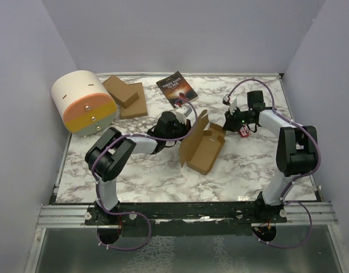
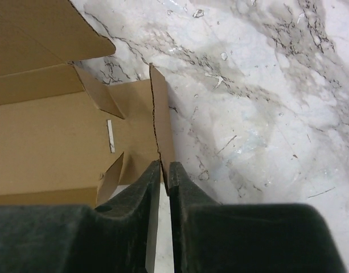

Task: Fold the paper box

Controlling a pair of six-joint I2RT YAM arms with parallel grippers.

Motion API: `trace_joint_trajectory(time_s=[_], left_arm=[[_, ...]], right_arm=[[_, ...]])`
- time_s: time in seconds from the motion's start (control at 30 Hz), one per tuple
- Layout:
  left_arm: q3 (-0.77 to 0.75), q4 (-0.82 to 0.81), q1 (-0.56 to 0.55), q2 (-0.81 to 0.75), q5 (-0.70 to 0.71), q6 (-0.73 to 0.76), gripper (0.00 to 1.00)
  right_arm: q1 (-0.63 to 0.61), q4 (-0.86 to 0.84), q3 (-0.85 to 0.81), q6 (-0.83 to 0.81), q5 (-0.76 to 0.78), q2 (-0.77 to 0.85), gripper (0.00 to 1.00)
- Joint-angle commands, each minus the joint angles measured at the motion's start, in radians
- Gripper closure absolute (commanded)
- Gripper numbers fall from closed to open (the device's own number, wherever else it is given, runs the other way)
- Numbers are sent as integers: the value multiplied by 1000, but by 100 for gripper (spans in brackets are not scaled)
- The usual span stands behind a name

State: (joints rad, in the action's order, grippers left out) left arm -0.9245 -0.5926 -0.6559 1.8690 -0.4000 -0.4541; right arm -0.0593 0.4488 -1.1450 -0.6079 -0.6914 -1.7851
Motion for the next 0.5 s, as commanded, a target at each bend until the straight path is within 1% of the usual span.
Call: trace_joint_trajectory(time_s=[0.0, 0.2, 0.47], left_arm=[[-27, 7, -1, 7, 4, -5, 95], [-38, 25, 0, 12, 15, -18, 95], [-45, 30, 2, 13, 28, -44, 95]], right_arm=[[-16, -67, 25, -24, 27, 74, 89], [-31, -106, 82, -59, 4, 159, 92], [-55, -131, 164, -114, -8, 251, 92]])
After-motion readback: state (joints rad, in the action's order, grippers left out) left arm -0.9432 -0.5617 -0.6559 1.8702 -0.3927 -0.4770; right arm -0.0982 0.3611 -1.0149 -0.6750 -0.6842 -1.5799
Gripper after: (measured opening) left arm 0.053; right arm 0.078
